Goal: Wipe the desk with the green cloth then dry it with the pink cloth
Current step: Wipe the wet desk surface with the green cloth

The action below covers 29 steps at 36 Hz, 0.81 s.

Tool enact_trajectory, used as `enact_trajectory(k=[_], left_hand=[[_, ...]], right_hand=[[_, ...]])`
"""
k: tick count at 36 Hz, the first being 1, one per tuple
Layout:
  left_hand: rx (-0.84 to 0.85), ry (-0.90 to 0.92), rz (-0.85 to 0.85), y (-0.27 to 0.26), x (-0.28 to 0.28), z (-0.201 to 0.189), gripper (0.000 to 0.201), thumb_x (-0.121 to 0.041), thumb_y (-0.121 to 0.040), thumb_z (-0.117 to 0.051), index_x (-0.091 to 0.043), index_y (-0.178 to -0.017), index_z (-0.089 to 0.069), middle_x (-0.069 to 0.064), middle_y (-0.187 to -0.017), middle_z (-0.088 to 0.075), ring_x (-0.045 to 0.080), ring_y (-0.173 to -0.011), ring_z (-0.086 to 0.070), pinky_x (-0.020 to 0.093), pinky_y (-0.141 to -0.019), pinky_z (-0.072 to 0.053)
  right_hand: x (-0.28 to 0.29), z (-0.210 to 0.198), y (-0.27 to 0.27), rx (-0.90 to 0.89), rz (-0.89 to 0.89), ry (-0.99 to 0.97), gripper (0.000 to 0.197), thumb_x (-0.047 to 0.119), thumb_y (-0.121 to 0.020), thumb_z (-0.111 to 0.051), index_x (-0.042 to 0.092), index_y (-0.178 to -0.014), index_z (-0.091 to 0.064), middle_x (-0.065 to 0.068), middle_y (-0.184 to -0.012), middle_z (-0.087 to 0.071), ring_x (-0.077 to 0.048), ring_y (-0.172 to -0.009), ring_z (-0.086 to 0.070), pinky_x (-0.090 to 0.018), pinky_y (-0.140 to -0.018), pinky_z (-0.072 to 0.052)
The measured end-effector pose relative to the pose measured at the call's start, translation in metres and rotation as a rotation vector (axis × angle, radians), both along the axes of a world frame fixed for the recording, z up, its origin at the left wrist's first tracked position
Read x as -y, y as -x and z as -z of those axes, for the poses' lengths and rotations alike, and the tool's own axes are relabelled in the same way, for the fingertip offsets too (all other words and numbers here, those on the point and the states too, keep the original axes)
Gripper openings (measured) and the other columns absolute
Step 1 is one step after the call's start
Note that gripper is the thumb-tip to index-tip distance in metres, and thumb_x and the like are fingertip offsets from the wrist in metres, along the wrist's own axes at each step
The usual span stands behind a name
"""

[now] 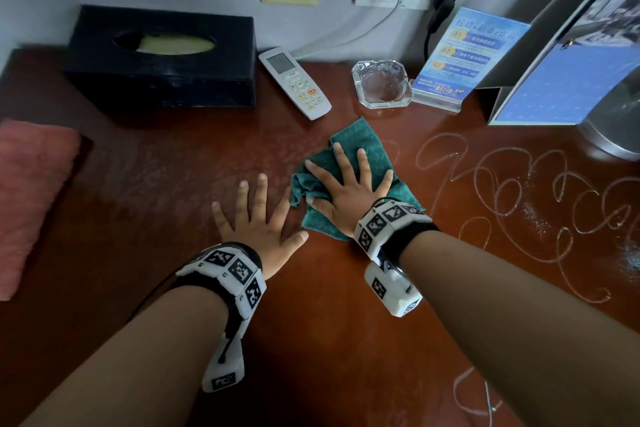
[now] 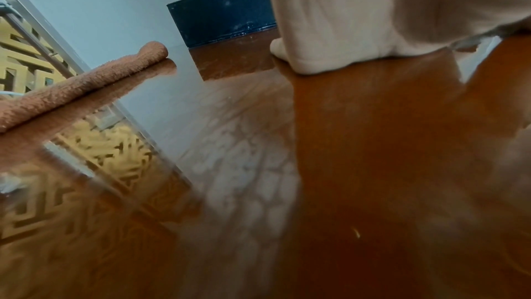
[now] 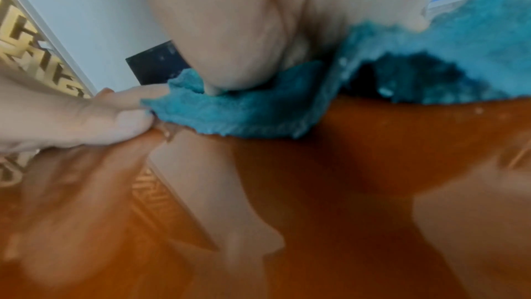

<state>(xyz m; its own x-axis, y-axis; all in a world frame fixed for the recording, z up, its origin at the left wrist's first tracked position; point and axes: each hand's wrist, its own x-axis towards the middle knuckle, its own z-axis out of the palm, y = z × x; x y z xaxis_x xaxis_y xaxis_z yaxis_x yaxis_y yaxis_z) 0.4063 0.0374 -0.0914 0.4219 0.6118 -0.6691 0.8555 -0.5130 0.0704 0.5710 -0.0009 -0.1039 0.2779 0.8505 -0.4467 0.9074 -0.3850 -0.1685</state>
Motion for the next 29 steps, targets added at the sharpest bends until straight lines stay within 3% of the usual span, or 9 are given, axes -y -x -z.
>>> enact_trajectory(k=[10, 15, 19, 23, 29], left_hand=[[0.008, -0.021, -0.003, 0.001, 0.0, 0.004, 0.072, -0.074, -0.085, -0.009, -0.044, -0.134, 0.035, 0.0, -0.142, 0.048, 0.029, -0.135, 0.037, 0.064, -0.106, 0.014], [0.008, -0.009, -0.005, 0.001, 0.0, 0.002, 0.072, -0.073, -0.086, -0.011, -0.044, -0.135, 0.034, -0.001, -0.142, 0.048, 0.029, -0.135, 0.037, 0.064, -0.106, 0.014], [0.019, -0.01, -0.009, 0.001, 0.0, 0.002, 0.072, -0.073, -0.086, -0.012, -0.045, -0.136, 0.032, -0.001, -0.142, 0.048, 0.028, -0.135, 0.037, 0.064, -0.106, 0.015], [0.025, 0.0, -0.007, 0.002, 0.0, 0.002, 0.072, -0.074, -0.086, -0.012, -0.045, -0.132, 0.035, -0.001, -0.141, 0.049, 0.028, -0.134, 0.038, 0.064, -0.106, 0.015], [0.032, 0.012, -0.007, 0.002, 0.0, 0.001, 0.072, -0.073, -0.086, -0.012, -0.045, -0.133, 0.035, -0.002, -0.134, 0.054, 0.029, -0.134, 0.039, 0.065, -0.106, 0.015]], right_hand=[[-0.034, -0.001, -0.008, -0.047, 0.165, 0.011, 0.058, 0.068, -0.091, -0.026, 0.06, -0.142, 0.001, 0.014, -0.154, 0.03, -0.031, -0.139, 0.032, -0.075, -0.101, 0.01], [-0.047, -0.005, -0.012, -0.063, 0.34, 0.018, 0.059, 0.066, -0.093, -0.026, 0.056, -0.144, 0.003, 0.01, -0.153, 0.033, -0.032, -0.139, 0.032, -0.075, -0.102, 0.007], [-0.051, -0.014, -0.02, -0.098, 0.345, 0.048, 0.067, 0.069, -0.089, -0.032, 0.054, -0.146, 0.0, 0.008, -0.156, 0.027, -0.033, -0.142, 0.025, -0.07, -0.109, 0.002], [-0.03, -0.029, -0.036, -0.006, 0.089, -0.024, 0.071, 0.068, -0.088, -0.04, 0.052, -0.147, -0.003, 0.007, -0.158, 0.022, -0.023, -0.146, 0.013, -0.059, -0.115, -0.001], [0.001, -0.027, -0.056, 0.118, -0.421, -0.049, 0.074, 0.063, -0.091, -0.039, 0.05, -0.146, 0.009, 0.007, -0.155, 0.03, -0.019, -0.143, 0.027, -0.06, -0.113, 0.01]])
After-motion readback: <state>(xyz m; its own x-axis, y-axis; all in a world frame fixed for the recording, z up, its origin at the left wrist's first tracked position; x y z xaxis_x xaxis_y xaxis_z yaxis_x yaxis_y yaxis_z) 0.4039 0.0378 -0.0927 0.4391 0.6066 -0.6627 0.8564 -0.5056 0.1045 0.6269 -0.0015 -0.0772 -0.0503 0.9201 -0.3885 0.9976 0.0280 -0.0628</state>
